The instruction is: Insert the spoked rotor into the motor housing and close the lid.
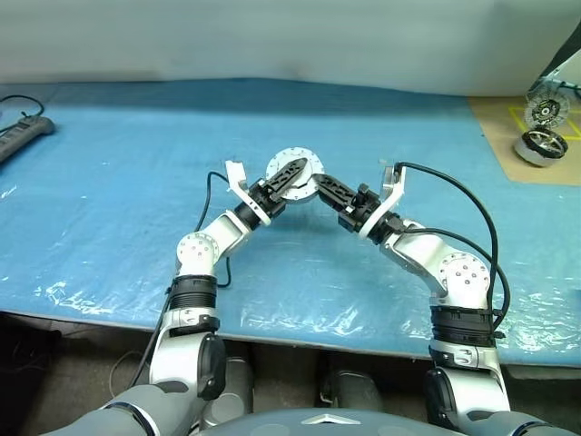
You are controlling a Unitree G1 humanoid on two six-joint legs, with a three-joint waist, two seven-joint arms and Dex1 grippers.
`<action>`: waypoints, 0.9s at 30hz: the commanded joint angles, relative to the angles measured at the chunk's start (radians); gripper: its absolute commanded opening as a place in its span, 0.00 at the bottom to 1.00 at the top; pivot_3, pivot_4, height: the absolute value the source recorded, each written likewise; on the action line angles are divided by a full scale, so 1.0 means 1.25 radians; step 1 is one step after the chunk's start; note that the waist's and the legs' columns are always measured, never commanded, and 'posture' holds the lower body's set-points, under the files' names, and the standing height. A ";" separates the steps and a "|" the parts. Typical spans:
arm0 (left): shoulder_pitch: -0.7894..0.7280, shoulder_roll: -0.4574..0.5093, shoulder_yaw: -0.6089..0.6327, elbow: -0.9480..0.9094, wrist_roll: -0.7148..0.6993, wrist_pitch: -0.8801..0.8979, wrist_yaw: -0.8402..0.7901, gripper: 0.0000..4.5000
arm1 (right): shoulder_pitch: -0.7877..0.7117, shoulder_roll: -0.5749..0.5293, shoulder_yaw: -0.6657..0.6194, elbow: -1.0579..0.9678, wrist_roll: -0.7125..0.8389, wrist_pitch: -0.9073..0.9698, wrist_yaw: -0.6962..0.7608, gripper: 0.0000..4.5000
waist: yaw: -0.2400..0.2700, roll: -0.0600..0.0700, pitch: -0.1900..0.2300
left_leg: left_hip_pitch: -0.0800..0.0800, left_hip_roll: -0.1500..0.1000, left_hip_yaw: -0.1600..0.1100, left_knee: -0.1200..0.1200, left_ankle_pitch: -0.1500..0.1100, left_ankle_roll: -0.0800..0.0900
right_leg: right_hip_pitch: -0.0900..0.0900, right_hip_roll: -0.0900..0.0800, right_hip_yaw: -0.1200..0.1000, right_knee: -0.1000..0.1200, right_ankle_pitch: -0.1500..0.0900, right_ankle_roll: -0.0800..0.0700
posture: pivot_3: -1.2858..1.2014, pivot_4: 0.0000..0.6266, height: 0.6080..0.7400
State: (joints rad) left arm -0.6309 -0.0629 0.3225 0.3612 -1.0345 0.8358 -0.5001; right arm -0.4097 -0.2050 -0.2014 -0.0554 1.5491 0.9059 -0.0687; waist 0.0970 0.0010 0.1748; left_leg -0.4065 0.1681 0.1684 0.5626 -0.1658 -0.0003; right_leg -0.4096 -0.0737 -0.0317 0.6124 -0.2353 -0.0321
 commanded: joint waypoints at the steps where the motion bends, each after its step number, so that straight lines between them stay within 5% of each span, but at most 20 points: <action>1: -0.027 0.017 -0.004 0.016 0.068 -0.047 0.065 0.60 | -0.024 0.000 -0.001 -0.072 -0.004 -0.010 0.043 0.48 | 0.000 0.000 0.000 | 0.000 0.000 0.000 0.000 0.000 0.000 | 0.000 0.000 0.000 0.000 0.000 0.000 | 0.52 0.24 1.00; 4: -0.051 0.028 0.024 0.061 0.068 -0.075 0.059 0.60 | -0.024 -0.007 -0.002 -0.056 0.009 0.010 0.026 0.70 | 0.000 0.000 0.000 | 0.000 0.000 0.000 0.000 0.000 0.000 | 0.000 0.000 0.000 0.000 0.000 0.000 | 0.52 0.24 1.00; 15: -0.144 0.122 0.120 0.197 0.102 -0.208 0.055 0.60 | -0.007 -0.010 -0.017 -0.047 -0.017 0.003 0.001 0.70 | 0.001 -0.002 0.001 | -0.002 -0.001 -0.005 0.001 0.000 0.000 | 0.000 0.000 -0.004 -0.001 0.000 0.001 | 0.52 0.24 1.00; 27: -0.155 0.152 0.077 0.376 0.271 -0.322 0.030 0.60 | 0.018 -0.061 -0.002 -0.089 -0.180 -0.017 0.058 0.70 | 0.007 -0.002 0.001 | -0.006 -0.001 -0.013 0.002 0.000 0.000 | 0.003 -0.001 -0.011 -0.003 0.001 0.001 | 0.52 0.24 1.00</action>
State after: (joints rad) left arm -0.7944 0.1252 0.4245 0.8324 -0.7091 0.4535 -0.4394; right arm -0.3823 -0.2776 -0.2024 -0.1083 1.3311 0.8893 -0.0186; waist 0.1055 -0.0019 0.1765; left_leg -0.4133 0.1669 0.1514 0.5653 -0.1658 -0.0004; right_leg -0.4052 -0.0750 -0.0473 0.6092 -0.2344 -0.0314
